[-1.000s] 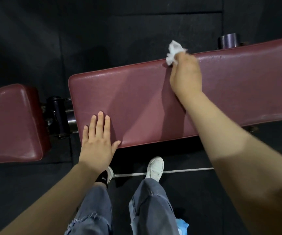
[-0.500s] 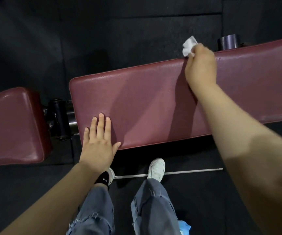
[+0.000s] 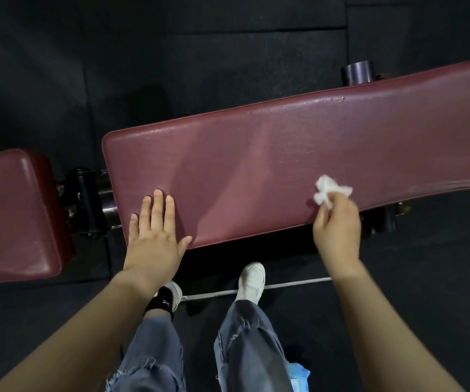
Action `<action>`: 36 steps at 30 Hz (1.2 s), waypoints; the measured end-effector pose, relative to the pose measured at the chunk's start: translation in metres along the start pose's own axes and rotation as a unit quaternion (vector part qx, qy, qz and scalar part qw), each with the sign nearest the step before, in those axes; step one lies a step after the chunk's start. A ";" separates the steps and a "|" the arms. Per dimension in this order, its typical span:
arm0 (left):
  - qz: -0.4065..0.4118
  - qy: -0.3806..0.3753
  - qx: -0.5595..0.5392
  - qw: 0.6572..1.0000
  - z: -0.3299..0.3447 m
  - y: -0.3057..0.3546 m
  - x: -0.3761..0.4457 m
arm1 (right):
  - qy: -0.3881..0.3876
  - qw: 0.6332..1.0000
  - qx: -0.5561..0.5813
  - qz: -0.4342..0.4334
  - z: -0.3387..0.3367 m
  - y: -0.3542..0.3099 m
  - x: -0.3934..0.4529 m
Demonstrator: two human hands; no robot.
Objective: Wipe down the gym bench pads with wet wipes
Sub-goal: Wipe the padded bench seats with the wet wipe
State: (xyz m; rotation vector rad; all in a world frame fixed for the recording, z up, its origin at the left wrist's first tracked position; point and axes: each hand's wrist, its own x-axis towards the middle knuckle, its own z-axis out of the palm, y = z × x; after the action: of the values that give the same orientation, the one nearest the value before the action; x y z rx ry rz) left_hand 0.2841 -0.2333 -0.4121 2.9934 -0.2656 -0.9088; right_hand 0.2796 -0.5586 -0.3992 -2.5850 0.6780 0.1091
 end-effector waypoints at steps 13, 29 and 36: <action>-0.002 -0.022 -0.025 0.999 -0.013 0.000 -0.004 | 0.044 0.997 -0.049 0.040 0.003 -0.037 0.115; 0.011 -0.003 -0.162 0.987 -0.107 0.026 -0.132 | -0.088 0.951 0.277 0.106 -0.119 -0.053 -0.082; 0.012 0.077 -0.286 0.955 -0.176 0.060 -0.207 | -0.147 0.918 0.367 -0.011 -0.219 -0.136 -0.093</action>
State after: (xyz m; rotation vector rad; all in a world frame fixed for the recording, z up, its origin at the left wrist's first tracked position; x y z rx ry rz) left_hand 0.2026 -0.2674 -0.1484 2.4943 -0.0249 -0.6071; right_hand 0.2551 -0.5120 -0.1299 -1.8019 0.4571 0.1889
